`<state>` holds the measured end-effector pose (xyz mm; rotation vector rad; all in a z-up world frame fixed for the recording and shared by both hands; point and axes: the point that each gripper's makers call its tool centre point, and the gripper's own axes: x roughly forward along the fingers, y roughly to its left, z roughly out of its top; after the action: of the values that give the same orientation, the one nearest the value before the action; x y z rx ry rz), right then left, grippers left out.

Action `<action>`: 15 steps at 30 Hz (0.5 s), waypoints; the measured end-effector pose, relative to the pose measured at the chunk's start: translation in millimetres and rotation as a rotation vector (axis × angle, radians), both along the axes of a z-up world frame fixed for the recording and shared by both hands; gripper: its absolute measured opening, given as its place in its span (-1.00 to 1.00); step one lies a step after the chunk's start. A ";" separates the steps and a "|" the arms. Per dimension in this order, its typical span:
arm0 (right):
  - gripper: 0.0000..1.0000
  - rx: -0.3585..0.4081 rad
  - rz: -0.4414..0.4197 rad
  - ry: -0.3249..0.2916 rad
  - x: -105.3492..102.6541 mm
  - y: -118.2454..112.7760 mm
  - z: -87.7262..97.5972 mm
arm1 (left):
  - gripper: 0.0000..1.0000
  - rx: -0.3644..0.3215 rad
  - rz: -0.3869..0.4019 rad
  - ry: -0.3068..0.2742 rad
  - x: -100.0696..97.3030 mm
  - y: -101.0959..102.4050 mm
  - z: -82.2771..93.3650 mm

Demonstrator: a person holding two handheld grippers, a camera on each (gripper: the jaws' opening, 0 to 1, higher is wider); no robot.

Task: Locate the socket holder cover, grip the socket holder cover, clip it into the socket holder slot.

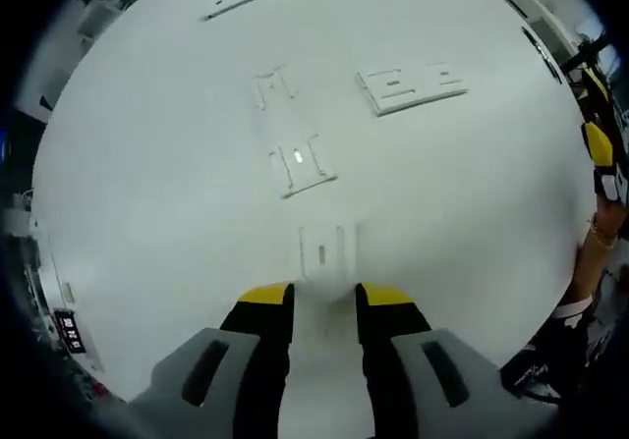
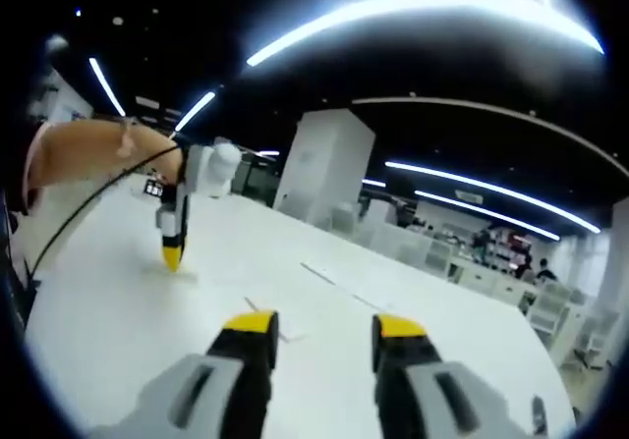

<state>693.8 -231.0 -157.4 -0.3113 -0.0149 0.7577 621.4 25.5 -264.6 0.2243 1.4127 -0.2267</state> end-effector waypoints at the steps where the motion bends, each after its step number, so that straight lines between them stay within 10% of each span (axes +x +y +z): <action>1: -0.20 0.000 -0.001 0.001 0.0 0.1 -0.3 | -0.48 0.003 -0.002 -0.002 0.4 0.0 -0.4; 15: -0.20 -0.024 0.005 -0.002 -4.8 5.7 -1.5 | -0.48 0.012 0.002 -0.037 27.4 4.3 -2.8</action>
<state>689.0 -225.3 -158.9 -0.3352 -0.0090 0.7630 648.8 29.8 -267.4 0.2362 1.3776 -0.2116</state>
